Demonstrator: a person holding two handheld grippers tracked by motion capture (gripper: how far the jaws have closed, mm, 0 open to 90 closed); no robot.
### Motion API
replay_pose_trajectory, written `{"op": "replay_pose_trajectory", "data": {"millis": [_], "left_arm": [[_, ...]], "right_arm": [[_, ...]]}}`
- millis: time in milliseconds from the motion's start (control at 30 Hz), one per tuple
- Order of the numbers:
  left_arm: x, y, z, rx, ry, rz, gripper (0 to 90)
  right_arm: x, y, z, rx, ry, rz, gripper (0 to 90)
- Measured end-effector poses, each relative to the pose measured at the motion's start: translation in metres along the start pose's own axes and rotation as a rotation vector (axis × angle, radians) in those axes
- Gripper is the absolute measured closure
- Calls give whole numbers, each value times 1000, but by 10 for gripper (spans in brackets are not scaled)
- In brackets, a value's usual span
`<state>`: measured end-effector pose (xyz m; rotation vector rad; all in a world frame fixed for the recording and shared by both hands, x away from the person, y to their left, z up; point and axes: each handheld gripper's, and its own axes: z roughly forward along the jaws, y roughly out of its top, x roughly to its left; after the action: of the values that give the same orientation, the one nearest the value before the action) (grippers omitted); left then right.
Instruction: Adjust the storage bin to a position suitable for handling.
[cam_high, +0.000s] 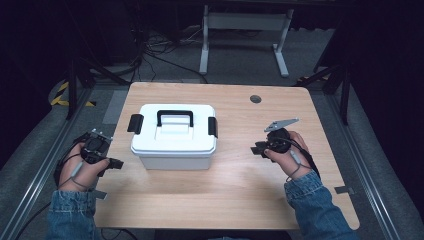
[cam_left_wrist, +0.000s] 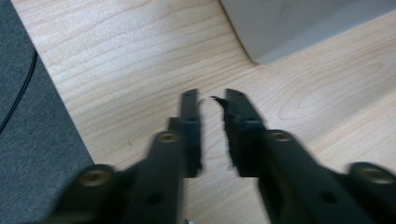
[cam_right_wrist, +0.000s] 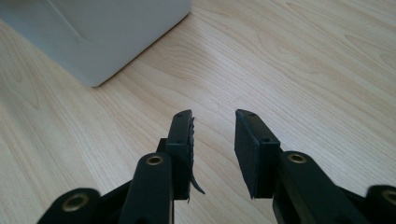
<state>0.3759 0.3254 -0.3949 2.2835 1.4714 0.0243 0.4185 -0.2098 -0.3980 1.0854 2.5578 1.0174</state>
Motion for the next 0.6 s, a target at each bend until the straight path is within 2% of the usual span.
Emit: {"op": "replay_pose_trajectory", "data": {"millis": [67, 133, 200, 333, 400, 533, 600], "left_arm": [[-1, 1, -3, -18, -1, 1, 895], [-2, 5, -4, -30, 18, 5, 900], [-5, 9, -2, -34, 12, 7, 900], [-8, 22, 6, -37, 33, 31, 900], [-9, 28, 10, -42, 9, 31, 900], [-7, 36, 22, -42, -6, 41, 900], [-5, 38, 27, -51, -22, 30, 900]], "right_arm": [[2, 2, 2, 1, 8, -6, 688], [4, 5, 5, -1, 13, -14, 698], [7, 8, 8, 3, 25, -23, 714], [13, 18, 20, 10, 66, -43, 769], [16, 23, 26, 6, 78, -56, 807], [27, 34, 41, -4, 123, -91, 849], [32, 37, 48, -13, 145, -101, 865]]}}
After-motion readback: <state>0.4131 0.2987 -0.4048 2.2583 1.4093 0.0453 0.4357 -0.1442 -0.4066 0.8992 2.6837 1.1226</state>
